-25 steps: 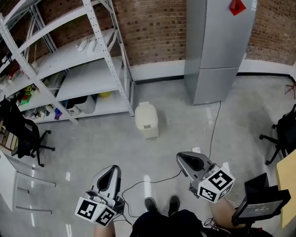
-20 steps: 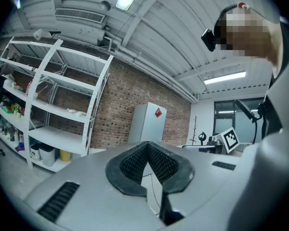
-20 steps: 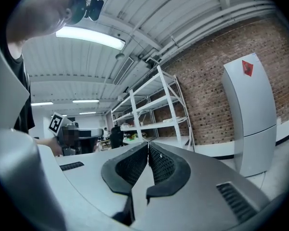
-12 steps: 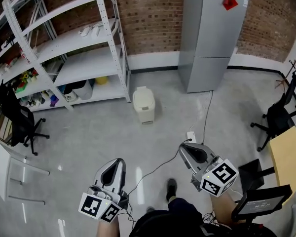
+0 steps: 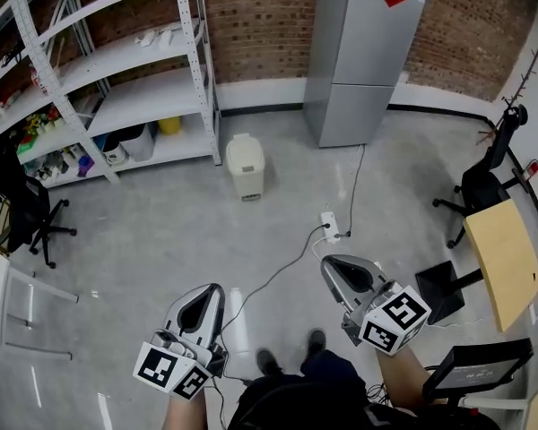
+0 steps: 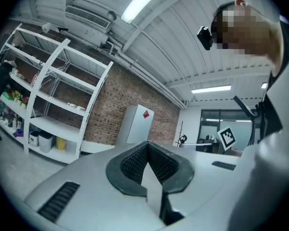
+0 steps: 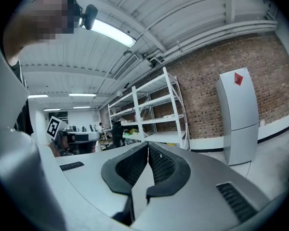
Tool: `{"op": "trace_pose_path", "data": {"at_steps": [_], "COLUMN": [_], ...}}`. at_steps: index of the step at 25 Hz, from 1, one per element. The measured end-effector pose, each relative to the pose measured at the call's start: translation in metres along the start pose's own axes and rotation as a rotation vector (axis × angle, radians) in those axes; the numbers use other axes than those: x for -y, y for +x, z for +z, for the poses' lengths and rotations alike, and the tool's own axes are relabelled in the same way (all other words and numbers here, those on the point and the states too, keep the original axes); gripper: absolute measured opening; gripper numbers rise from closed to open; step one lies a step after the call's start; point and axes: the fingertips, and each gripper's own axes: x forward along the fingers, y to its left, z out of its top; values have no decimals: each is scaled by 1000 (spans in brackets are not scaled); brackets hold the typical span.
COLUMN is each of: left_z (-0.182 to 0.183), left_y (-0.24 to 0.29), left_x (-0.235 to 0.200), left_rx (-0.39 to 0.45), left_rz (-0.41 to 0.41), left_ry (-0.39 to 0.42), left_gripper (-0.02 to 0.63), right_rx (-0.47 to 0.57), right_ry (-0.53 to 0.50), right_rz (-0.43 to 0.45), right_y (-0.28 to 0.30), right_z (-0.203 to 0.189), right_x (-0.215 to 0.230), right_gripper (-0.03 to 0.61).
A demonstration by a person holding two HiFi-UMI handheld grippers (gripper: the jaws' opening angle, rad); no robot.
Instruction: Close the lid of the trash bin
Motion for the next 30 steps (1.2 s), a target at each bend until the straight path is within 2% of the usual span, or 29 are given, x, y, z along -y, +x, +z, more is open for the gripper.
{"op": "trace_pose_path", "data": {"at_steps": [5, 9, 11, 17, 23, 30], "left_z": [2, -3, -9, -30, -30, -13], "left_y": [-7, -11, -8, 4, -11, -47], "left_x": [64, 112, 136, 190, 220, 220], "left_rx": [22, 52, 49, 14, -3, 35], "left_rz": [-40, -66, -52, 31, 35, 6], "left_ry": [55, 19, 10, 73, 102, 114], "left_gripper": [-2, -2, -2, -2, -2, -2], "right_rx": [41, 47, 42, 40, 49, 73], "right_ry": [-2, -21, -29, -19, 2, -13], "right_rz": [-1, 26, 36, 37, 33, 3], "right_y": [-52, -91, -115, -178, -203, -207], "right_z": [4, 4, 5, -10, -10, -3], "right_x": [-3, -4, 1, 32, 24, -19], "right_gripper": [9, 9, 9, 9, 9, 9]}}
